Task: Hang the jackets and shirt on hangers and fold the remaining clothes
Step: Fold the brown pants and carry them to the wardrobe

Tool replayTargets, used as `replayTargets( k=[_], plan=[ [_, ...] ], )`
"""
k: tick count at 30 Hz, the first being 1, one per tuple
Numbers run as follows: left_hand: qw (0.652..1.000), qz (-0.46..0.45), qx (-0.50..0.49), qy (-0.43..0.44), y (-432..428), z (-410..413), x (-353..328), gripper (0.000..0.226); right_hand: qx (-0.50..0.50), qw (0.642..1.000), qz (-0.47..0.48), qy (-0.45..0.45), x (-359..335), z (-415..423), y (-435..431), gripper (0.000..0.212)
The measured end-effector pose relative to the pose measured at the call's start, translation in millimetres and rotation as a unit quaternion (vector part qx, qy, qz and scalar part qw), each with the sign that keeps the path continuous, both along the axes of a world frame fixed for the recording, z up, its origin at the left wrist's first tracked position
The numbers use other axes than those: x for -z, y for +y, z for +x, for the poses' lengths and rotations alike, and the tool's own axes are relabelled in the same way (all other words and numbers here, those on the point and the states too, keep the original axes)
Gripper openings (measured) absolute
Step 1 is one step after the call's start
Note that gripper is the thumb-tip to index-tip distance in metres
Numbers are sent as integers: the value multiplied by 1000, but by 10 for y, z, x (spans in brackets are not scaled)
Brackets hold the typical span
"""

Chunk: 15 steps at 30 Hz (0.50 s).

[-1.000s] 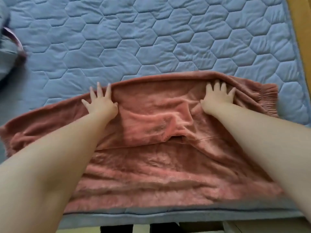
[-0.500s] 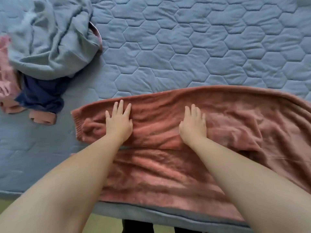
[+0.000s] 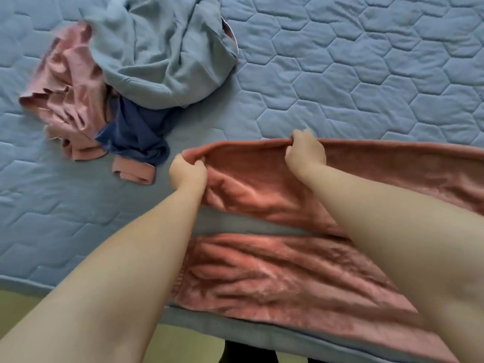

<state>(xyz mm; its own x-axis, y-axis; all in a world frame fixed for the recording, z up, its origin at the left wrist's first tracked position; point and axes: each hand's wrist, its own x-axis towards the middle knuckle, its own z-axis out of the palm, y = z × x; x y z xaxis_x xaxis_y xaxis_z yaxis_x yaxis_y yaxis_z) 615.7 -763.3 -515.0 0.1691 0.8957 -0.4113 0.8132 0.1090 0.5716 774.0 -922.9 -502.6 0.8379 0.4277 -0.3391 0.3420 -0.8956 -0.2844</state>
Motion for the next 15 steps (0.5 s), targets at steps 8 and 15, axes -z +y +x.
replayTargets(
  k=[8,15],
  plan=[
    [931,204,279,122,202,0,-191,64,-101,992,73,-7,-140,-366,125,59],
    [737,190,647,45,-1099,-706,166,27,-239,970,-22,-47,101,-1404,-1229,47]
  ],
)
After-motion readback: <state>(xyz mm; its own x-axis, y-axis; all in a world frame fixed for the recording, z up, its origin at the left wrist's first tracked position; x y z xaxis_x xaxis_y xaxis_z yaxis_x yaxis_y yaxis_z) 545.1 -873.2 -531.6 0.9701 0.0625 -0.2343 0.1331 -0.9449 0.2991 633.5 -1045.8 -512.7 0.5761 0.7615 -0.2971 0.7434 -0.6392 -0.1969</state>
